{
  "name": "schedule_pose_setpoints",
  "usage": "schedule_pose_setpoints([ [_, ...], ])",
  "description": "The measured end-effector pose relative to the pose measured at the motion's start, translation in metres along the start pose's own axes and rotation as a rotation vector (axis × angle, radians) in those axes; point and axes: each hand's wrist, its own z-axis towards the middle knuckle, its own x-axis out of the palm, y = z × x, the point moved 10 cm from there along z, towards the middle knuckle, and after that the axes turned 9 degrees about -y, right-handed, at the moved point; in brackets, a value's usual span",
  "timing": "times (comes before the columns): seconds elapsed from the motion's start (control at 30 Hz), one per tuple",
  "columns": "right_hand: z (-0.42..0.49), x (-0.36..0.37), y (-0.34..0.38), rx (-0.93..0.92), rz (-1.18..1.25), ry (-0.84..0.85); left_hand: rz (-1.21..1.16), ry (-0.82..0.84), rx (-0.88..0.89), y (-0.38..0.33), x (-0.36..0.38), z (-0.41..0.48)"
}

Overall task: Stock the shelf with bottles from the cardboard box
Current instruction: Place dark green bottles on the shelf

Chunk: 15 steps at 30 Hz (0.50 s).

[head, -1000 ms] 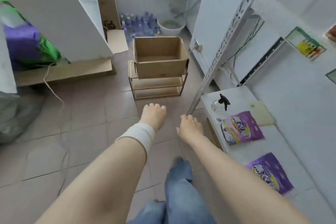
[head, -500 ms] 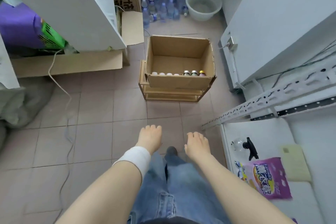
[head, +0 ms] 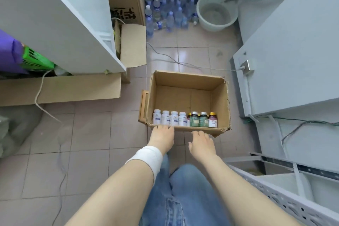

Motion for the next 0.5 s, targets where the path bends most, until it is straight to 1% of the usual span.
schedule_pose_setpoints([
  [0.07, 0.034, -0.012, 0.000, 0.005, 0.038, -0.007, -0.008, 0.030, -0.011, 0.008, -0.007, 0.037],
  [0.13, 0.064, -0.015, -0.011, 0.056, 0.097, 0.003, -0.036, 0.087, -0.018, 0.011, -0.002, 0.071],
  [0.27, 0.126, 0.007, -0.053, 0.158, 0.119, 0.070, -0.171, 0.254, -0.055, -0.001, 0.038, 0.130],
  [0.37, 0.173, 0.027, -0.088, 0.193, 0.114, 0.122, -0.279, 0.342, -0.112, -0.016, 0.070, 0.169],
  [0.43, 0.203, 0.042, -0.104, 0.126, 0.042, 0.150, -0.377, 0.378, -0.178, -0.026, 0.090, 0.194],
  [0.5, 0.230, 0.059, -0.113, 0.003, -0.077, 0.190, -0.479, 0.397, -0.246, -0.035, 0.111, 0.219],
])
